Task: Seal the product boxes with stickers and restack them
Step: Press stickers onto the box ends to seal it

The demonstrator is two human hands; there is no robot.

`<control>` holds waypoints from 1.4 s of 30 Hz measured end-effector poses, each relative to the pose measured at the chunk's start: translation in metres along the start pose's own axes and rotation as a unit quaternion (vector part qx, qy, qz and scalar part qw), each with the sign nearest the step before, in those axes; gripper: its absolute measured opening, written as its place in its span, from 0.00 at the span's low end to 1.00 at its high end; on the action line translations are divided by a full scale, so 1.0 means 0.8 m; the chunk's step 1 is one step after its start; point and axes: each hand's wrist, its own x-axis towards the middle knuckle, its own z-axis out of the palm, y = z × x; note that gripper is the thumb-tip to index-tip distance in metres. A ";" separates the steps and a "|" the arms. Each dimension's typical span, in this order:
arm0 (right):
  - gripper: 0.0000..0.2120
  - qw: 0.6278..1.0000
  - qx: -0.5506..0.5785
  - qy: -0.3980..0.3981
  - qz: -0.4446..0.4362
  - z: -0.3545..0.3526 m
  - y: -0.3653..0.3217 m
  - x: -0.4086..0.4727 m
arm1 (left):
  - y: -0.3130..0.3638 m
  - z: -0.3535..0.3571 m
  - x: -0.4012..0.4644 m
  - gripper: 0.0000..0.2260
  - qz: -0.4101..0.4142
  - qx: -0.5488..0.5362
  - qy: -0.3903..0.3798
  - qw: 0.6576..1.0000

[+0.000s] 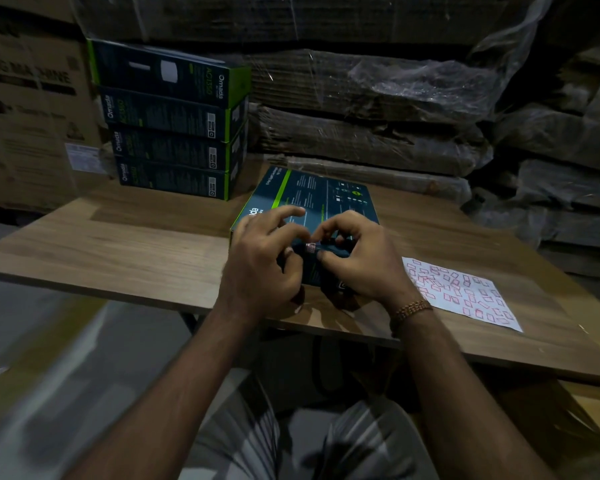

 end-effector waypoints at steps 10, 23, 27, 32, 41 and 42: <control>0.09 1.000 0.003 0.000 0.005 0.001 0.000 0.001 | 0.002 0.002 0.000 0.11 -0.007 0.018 -0.022 1.000; 0.11 1.000 -0.007 0.013 0.006 -0.001 0.003 0.000 | 0.002 0.000 0.003 0.14 -0.025 0.022 -0.035 0.999; 0.09 1.000 0.000 0.015 -0.001 0.000 0.005 0.001 | 0.002 0.004 0.001 0.14 -0.032 0.023 -0.018 0.999; 0.09 1.000 0.001 0.001 0.004 0.000 0.007 0.003 | -0.001 0.005 0.001 0.14 -0.053 0.008 -0.010 0.998; 0.08 1.000 -0.003 -0.002 0.008 0.000 0.003 0.001 | -0.002 0.005 0.001 0.17 -0.043 0.007 0.001 0.999; 0.08 1.000 -0.004 0.001 0.007 0.000 0.002 0.000 | -0.001 0.005 0.001 0.17 -0.043 0.007 0.003 0.999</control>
